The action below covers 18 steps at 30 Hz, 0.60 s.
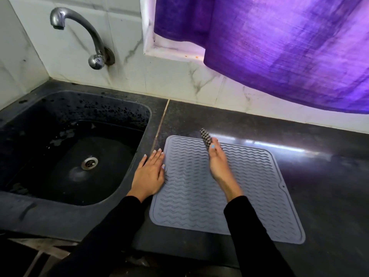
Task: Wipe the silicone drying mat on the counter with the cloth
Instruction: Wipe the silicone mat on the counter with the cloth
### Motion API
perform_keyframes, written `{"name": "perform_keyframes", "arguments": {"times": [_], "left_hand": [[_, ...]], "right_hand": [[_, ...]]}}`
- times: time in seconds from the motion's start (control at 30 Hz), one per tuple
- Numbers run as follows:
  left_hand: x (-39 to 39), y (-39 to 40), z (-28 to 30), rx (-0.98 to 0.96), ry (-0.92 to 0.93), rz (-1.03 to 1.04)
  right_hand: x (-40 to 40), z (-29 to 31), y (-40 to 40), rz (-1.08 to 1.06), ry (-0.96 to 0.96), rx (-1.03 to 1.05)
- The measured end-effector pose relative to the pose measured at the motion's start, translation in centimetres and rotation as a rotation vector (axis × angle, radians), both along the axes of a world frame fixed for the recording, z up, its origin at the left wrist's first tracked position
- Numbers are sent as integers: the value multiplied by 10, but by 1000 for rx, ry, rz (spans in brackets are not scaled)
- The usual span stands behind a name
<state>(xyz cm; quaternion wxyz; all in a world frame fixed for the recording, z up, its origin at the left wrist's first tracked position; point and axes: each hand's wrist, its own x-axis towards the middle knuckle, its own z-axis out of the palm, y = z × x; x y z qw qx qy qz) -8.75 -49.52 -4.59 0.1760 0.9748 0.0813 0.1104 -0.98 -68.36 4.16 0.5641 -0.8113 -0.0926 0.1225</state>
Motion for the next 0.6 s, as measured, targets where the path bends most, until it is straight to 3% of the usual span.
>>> {"name": "perform_keyframes", "arguments": {"times": [0.1,0.2,0.47,0.53,0.6], "left_hand": [[0,2,-1,8,-2,3],[2,2,-3,4,-3,5],[3,2,-5,47,4,19],[2,1,-4,51,12,17],[2,2,-3,49,22,12]], "right_hand": [[-27,-36,22,206,-207,-526],[-54,-72,40,54,-460,-810],[-45,-79,44,67,-496,-848],[-48,-74,42,62,-519,-793],[-46,-68,38,8,-451,-606]]}}
